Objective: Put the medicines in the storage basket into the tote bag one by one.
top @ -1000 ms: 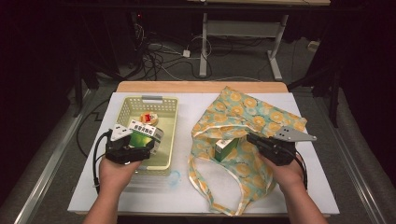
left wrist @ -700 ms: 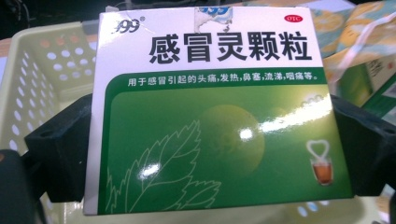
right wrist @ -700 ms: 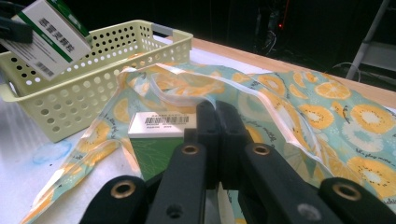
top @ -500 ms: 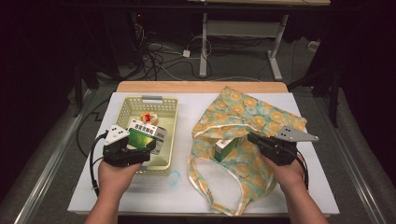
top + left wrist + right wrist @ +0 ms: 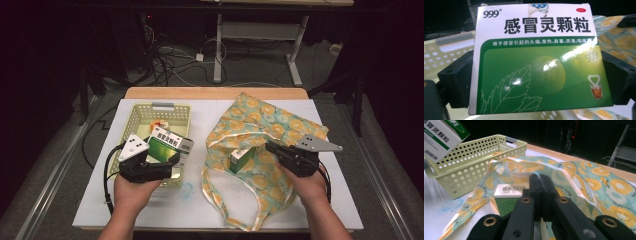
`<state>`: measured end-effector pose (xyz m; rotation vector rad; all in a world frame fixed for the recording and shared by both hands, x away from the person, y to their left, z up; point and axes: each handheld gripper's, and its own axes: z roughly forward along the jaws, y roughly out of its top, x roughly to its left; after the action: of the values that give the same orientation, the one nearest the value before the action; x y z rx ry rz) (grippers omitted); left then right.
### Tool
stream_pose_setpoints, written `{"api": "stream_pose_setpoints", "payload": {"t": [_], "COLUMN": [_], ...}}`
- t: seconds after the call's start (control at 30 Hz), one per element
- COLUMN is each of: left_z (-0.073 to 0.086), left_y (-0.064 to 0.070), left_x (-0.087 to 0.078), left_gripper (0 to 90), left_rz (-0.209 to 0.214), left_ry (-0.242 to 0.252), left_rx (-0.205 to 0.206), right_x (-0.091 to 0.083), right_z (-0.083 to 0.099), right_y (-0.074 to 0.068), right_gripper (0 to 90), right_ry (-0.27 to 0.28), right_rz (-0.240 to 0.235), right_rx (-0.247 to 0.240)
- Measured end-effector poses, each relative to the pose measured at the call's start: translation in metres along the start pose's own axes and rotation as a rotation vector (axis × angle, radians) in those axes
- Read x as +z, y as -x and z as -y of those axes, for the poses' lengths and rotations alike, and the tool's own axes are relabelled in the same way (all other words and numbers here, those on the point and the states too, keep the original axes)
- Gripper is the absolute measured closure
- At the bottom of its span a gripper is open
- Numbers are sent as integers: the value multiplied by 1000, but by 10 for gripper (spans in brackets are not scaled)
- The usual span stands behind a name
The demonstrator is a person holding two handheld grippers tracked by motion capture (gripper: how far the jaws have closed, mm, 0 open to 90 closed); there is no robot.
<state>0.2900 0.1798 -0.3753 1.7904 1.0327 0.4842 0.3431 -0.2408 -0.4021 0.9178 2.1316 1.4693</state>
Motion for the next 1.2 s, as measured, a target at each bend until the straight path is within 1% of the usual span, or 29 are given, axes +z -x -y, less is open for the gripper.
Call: {"api": "stream_pose_setpoints", "payload": {"t": [0.1,0.2,0.23,0.4,0.47,0.6,0.8,0.97,1.03,1.1,1.2], "left_z": [-1,-2,-2,1,3,9,20,26,27,28,28], "left_y": [9,21,25,41,47,61,76,84,87,91,97], "left_x": [2,5,7,19,25,38,58,74,80,85,94], "left_gripper": [50,50,50,50,50,50,50,50,50,50,50], "left_rz": [39,64,88,134,152,172,192,200,203,212,214], "left_ry": [6,-5,-6,-40,-55,-95,-159,-202,-214,-229,-247], "left_rx": [8,30,31,59,63,92,128,146,147,153,166], "right_x": [0,-1,-1,-2,-2,-2,-2,-1,-1,-1,-1], "right_z": [-1,-1,-1,-1,-2,-2,-2,-2,-3,-3,-3], "right_y": [0,0,0,0,-1,-1,-1,-2,-2,-2,-2], "right_gripper": [900,900,900,900,900,900,900,900,900,900,900], "right_ry": [4,5,6,5,8,10,8,8,9,14,14], "right_rz": [0,0,1,2,2,0,-1,-4,-3,-2,-3], "right_rx": [-2,-4,-2,-2,-3,-5,-7,-9,-8,-8,-3]}}
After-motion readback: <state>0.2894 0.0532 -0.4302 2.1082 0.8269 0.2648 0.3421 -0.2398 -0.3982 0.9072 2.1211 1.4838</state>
